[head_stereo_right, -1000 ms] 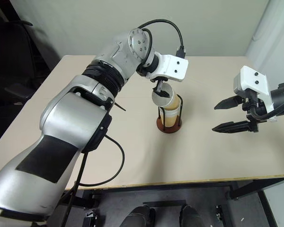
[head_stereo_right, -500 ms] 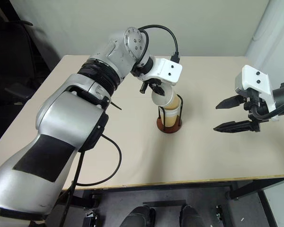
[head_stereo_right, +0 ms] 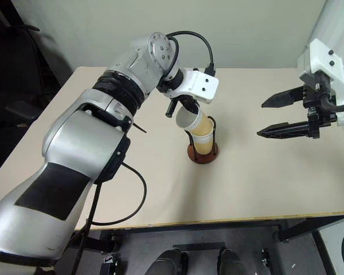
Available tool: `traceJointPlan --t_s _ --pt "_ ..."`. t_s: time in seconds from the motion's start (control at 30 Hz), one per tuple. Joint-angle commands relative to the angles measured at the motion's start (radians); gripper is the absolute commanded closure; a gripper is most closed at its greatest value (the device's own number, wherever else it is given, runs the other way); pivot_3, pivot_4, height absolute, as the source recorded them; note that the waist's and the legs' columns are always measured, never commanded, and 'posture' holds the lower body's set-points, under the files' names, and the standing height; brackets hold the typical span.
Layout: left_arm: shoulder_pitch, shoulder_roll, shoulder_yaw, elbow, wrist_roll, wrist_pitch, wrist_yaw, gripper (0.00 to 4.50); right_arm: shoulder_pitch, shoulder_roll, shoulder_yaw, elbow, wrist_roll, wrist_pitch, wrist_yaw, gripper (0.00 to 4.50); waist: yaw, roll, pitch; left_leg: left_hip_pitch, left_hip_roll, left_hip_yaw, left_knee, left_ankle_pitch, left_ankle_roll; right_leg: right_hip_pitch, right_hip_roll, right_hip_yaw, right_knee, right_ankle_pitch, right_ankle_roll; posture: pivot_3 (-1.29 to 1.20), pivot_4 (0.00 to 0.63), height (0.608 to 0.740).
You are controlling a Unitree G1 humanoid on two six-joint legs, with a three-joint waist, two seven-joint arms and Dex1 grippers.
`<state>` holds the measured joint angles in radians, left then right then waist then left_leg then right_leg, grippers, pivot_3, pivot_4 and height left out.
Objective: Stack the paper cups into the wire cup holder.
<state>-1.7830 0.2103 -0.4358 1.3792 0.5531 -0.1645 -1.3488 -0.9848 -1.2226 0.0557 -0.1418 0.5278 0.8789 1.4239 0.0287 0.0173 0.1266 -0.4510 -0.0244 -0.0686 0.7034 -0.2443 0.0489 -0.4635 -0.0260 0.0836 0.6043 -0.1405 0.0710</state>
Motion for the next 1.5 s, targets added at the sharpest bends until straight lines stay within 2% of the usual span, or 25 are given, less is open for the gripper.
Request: traceJointPlan --t_s 0.03,0.57,0.67,1.0,1.03,1.5 --pt "-0.042 0.011 -0.002 -0.004 0.009 0.011 -0.009 4.48 -0.042 -0.005 -0.026 0.001 0.018 0.012 0.007 0.78 0.0 0.0 0.0 0.0 0.0 0.0 0.0 0.0 0.0 0.0 0.001 0.0 0.0 0.0 0.0 0.0 0.15 0.74" --pt "-0.002 -0.062 -0.029 0.001 0.045 0.025 0.03 4.48 -0.012 -0.008 -0.045 -0.039 0.043 0.055 -0.01 0.78 0.0 0.0 0.0 0.0 -0.001 0.0 0.0 0.0 0.001 0.0 -0.001 0.0 0.0 0.0 0.0 0.0 0.15 0.74" --pt "0.006 -0.077 -0.019 0.002 0.033 0.022 0.008 3.89 0.006 -0.02 -0.056 -0.058 0.054 0.071 -0.015 0.78 0.002 0.0 0.0 0.0 -0.001 0.0 0.0 0.0 0.001 0.0 0.0 0.0 0.0 0.0 0.0 0.0 0.15 0.74" --pt "-0.002 -0.072 -0.015 0.0 0.035 0.015 0.024 0.26 0.028 -0.03 -0.065 -0.087 0.079 0.09 -0.039 0.78 0.001 0.0 0.0 0.0 -0.001 0.001 0.001 0.0 0.001 0.0 0.0 0.0 0.0 0.0 0.001 0.0 0.15 0.74" --pt "-0.004 -0.069 -0.015 0.0 0.035 0.012 0.027 0.02 0.028 -0.03 -0.064 -0.086 0.079 0.088 -0.038 0.78 0.001 0.0 0.0 0.0 -0.001 0.001 0.001 0.0 0.001 0.0 0.0 0.0 0.0 0.0 0.001 0.0 0.15 0.74" --pt "-0.05 0.002 0.038 -0.001 0.005 0.014 0.16 0.02 -0.026 -0.02 -0.011 -0.018 0.03 0.03 -0.003 0.78 0.001 0.0 0.0 0.0 -0.001 0.001 0.001 0.0 0.001 0.0 0.0 0.0 0.0 0.0 0.001 0.0 0.15 0.74"
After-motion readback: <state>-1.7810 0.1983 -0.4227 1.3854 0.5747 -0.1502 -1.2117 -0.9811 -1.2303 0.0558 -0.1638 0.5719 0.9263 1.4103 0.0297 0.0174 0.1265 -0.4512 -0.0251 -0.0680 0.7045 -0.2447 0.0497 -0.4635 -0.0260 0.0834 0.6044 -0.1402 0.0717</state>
